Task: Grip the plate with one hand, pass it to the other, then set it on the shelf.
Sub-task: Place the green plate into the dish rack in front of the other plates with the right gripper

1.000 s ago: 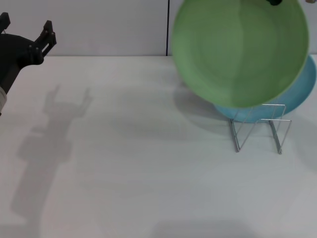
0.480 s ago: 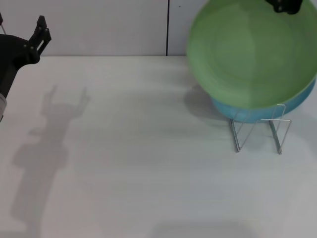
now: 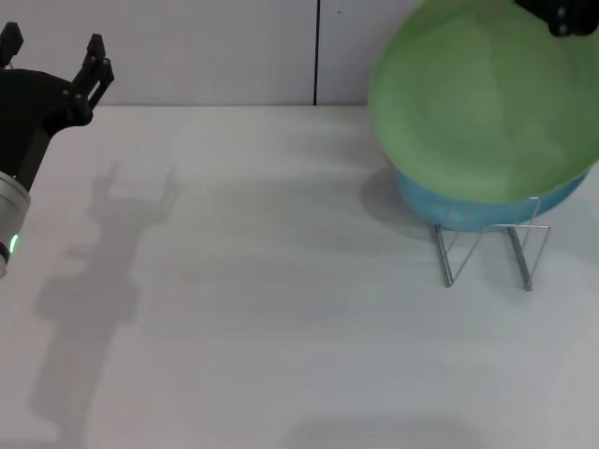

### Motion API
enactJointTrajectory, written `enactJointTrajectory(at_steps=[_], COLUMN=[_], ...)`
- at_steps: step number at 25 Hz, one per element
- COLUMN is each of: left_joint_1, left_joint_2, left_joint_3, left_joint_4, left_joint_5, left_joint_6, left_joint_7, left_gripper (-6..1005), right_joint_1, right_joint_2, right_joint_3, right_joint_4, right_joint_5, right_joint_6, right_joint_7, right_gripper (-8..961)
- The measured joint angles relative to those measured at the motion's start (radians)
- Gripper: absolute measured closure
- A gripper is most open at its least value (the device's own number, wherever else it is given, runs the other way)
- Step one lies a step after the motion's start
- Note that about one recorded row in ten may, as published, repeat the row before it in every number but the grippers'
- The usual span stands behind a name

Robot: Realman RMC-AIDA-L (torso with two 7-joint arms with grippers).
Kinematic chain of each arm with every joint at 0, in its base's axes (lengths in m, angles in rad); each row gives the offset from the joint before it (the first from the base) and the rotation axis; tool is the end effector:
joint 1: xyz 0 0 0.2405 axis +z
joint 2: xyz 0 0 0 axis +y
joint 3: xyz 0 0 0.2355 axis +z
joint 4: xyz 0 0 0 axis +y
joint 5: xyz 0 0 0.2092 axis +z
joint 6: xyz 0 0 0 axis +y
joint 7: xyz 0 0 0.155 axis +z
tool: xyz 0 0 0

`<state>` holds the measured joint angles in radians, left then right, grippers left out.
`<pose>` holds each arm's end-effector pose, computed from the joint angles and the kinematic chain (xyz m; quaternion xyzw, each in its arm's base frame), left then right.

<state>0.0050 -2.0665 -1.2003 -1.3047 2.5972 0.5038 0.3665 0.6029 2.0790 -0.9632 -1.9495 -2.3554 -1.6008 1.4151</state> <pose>-0.1913 0.3390 0.0351 -0.6937 -0.1678 -0.2952 0.6352 0.0621 0.3485 0.1495 -0.8732 -0.3089 -0.1068 0.3615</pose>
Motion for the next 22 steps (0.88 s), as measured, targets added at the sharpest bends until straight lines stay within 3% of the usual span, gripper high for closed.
enactJointTrajectory(at_steps=[22], left_joint_1=[-0.046], left_joint_2=[-0.002], left_joint_3=[0.030], left_joint_4=[0.074], left_joint_5=[-0.002], left_joint_6=[0.032], left_joint_7=[-0.016], left_gripper=[148], right_joint_1=[-0.021], right_joint_2=[-0.002], right_joint_3=[0.055], right_joint_4=[0.093], right_joint_5=[0.021], right_joint_6=[0.000], right_joint_7=[-0.218], right_gripper=[930])
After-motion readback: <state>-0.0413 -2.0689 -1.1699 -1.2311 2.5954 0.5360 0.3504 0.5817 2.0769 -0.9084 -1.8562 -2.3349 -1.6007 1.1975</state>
